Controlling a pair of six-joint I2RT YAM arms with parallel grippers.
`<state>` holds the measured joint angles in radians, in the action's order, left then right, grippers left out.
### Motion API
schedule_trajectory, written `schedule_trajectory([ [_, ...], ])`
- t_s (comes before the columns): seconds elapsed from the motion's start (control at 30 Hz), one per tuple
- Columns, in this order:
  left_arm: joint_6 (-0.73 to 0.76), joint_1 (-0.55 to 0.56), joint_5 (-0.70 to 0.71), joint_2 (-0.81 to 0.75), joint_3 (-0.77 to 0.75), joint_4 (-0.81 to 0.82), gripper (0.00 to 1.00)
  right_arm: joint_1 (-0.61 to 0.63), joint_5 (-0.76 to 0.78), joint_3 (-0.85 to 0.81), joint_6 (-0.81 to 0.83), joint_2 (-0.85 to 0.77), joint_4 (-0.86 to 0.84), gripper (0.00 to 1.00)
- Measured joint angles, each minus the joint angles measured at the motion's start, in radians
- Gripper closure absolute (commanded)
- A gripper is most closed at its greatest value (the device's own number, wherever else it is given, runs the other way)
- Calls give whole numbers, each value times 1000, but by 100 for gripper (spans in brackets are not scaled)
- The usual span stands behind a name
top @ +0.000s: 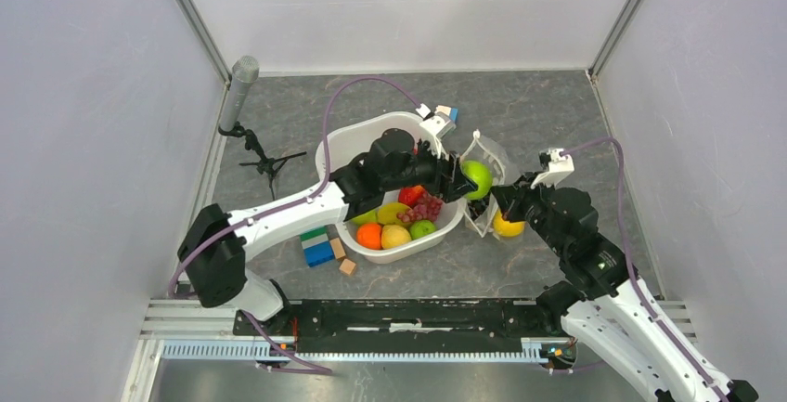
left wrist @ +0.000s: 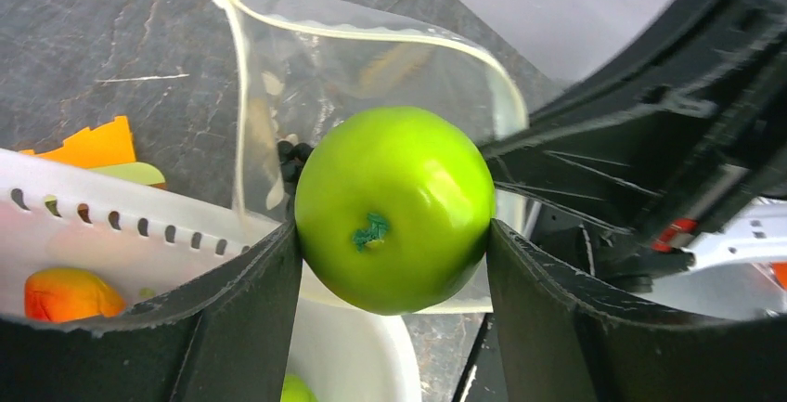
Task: Place the food in the zip-top bag and seal the zipper
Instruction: Place the fake fruit in the zipper food storage bag.
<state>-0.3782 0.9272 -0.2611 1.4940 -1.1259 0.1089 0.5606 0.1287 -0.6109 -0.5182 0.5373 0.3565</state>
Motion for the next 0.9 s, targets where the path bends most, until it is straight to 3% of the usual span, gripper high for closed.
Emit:
schedule_trajectory([
  [0.53, -5, 32, 166, 94, -108, -58, 45, 0, -24, 0, 1, -21, 3, 96],
  [0.67, -3, 40, 192, 132, -146, -79, 36, 0, -31, 0, -2, -21, 3, 96],
  [0.83, 23, 48, 201, 231, -265, -147, 15, 0, -19, 0, -9, -22, 2, 97],
  [0.9, 40, 56, 199, 257, -300, -177, 2, 0, 12, 0, -14, -23, 3, 96],
])
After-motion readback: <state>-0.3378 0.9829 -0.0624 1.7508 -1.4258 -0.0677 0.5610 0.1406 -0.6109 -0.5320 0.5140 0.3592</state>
